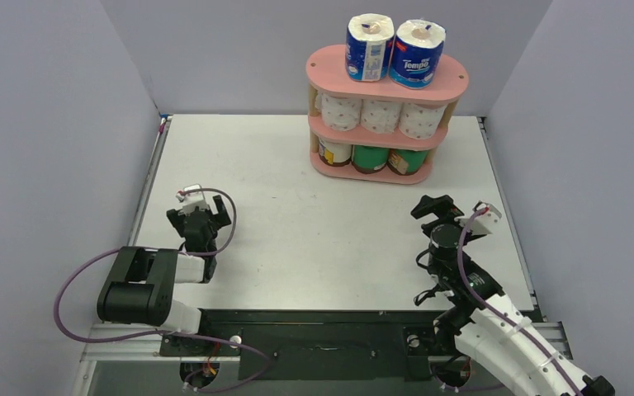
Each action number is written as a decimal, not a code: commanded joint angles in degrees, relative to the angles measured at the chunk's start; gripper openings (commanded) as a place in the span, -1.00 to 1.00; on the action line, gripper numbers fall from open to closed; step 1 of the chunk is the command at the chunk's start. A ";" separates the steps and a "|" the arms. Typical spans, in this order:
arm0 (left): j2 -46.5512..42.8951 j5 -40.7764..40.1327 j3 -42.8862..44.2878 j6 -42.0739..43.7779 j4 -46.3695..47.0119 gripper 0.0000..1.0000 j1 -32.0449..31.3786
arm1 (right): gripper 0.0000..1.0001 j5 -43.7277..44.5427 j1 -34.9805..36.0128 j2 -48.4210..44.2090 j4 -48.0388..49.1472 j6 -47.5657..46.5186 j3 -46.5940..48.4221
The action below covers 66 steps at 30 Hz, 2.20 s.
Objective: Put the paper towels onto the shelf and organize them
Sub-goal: Reset both arms
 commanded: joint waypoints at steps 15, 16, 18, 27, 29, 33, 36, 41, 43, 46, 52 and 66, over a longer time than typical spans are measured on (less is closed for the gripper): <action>0.93 1.54 -0.75 1.85 10.93 0.93 0.12 | 0.75 4.91 -17.99 27.83 48.57 -31.68 -9.13; 1.00 1.78 -0.68 1.98 10.74 0.93 0.12 | 0.75 4.19 -18.09 28.48 51.79 -35.26 -10.48; 1.00 2.78 -0.44 2.39 10.43 0.93 0.12 | 0.75 2.69 -18.51 30.64 60.99 -40.26 -14.11; 0.82 8.74 0.49 4.16 8.58 0.93 0.47 | 0.76 -7.52 -23.50 46.35 82.82 -41.50 -17.61; 1.05 8.70 0.37 4.21 9.12 0.93 0.51 | 0.76 -11.98 -26.12 46.57 78.92 -40.37 -15.54; 0.98 8.73 0.36 4.22 9.06 0.93 0.49 | 0.76 -13.33 -27.63 46.39 75.96 -38.85 -14.16; 1.11 8.72 0.43 4.22 9.07 0.93 0.51 | 0.76 -19.06 -27.70 46.09 79.94 -40.47 -16.37; 1.02 8.76 0.36 4.22 9.11 0.93 0.47 | 0.76 -31.05 -29.96 46.87 70.99 -43.32 -10.70; 1.07 8.72 0.35 4.22 9.09 0.93 0.49 | 0.76 -32.19 -32.45 46.85 68.59 -40.93 -10.02; 1.05 8.73 0.42 4.22 9.07 0.93 0.48 | 0.76 -32.82 -33.16 46.68 69.31 -40.53 -10.57; 1.07 8.74 0.44 4.21 9.13 0.93 0.47 | 0.77 -32.15 -32.96 46.89 69.11 -40.72 -10.20; 1.09 8.83 0.44 4.22 8.96 0.93 0.47 | 0.77 -31.28 -31.69 46.86 67.89 -41.91 -9.74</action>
